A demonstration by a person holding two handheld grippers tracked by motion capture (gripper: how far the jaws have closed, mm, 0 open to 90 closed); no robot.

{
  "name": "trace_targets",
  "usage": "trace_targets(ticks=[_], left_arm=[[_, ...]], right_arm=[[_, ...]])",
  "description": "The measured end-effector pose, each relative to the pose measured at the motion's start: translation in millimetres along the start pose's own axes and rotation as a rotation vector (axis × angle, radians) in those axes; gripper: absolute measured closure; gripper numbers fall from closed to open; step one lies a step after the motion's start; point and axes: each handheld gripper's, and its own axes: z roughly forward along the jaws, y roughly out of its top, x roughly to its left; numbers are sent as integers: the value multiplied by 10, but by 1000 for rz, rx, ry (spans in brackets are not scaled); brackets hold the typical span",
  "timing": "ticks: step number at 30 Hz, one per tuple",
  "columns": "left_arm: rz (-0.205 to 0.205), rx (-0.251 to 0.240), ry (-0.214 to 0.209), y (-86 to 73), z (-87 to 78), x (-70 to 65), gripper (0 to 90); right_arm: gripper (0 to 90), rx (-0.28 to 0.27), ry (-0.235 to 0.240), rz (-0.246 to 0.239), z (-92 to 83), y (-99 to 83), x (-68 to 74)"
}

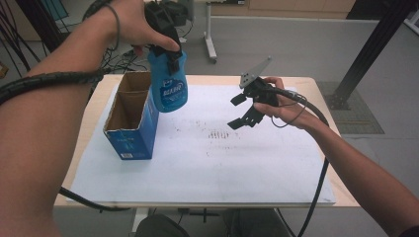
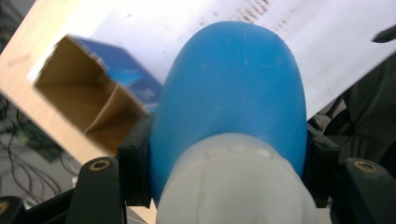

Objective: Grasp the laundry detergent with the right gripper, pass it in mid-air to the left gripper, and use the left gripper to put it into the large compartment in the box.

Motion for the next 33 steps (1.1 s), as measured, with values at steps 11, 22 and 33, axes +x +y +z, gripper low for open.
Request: trace_targets(ticks=[11,22,33], left_arm=[[-250,-4,35,-215,-250,351,368],[-459,-44,63,-398,-420,621,368],[-662,-50,80,-532,-490,813,369]], right_arm=[[55,50,-53,48,-225,-117,-96],[55,74,-91,61,-329,-115,-126],[56,82,-105,66,-393,-123,-133]])
